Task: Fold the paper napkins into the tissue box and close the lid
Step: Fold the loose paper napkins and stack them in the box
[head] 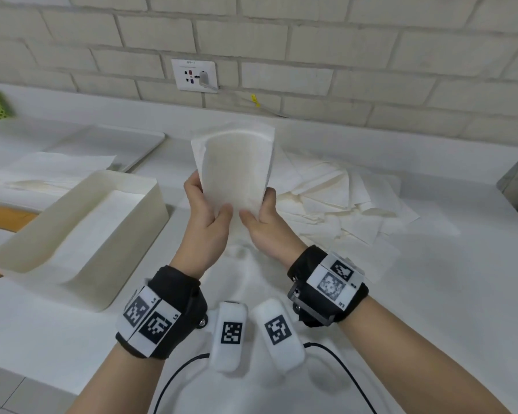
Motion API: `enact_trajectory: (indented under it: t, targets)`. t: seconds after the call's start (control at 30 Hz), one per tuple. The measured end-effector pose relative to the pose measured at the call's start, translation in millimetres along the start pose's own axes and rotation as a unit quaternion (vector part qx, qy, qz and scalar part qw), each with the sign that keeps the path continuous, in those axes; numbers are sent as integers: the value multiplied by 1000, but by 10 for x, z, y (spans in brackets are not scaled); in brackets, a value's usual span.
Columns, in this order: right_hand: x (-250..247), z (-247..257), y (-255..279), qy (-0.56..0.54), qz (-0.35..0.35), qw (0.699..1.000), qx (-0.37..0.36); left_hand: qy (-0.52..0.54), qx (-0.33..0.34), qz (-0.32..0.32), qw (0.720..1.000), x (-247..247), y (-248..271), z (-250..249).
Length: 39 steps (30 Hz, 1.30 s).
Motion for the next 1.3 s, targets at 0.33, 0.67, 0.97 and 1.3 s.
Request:
enact_trajectory:
  t: [0.33, 0.67, 0.97, 1.3]
  targets:
    - [-269, 396, 48, 59, -150, 960, -229, -32, -31, -24, 999, -29, 46, 333]
    - [-243, 698, 135, 154, -150, 919, -331, -37, -19, -41, 998, -25, 57, 354]
    - [-357, 739, 114, 128, -230, 905, -335, -40, -28, -56, 997, -42, 56, 372]
    - [-331, 835, 111, 145, -239, 887, -367, -5, -30, -67, 997, -77, 57, 369]
Point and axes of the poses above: each hand's wrist, its own y-axis away from the middle knuckle, its own x-axis out of the palm, z = x × y, the point moved 9 cm from there along -y, towards the middle knuckle, and after that the axes turned 8 degrees about -z, right-handed, at the moved point
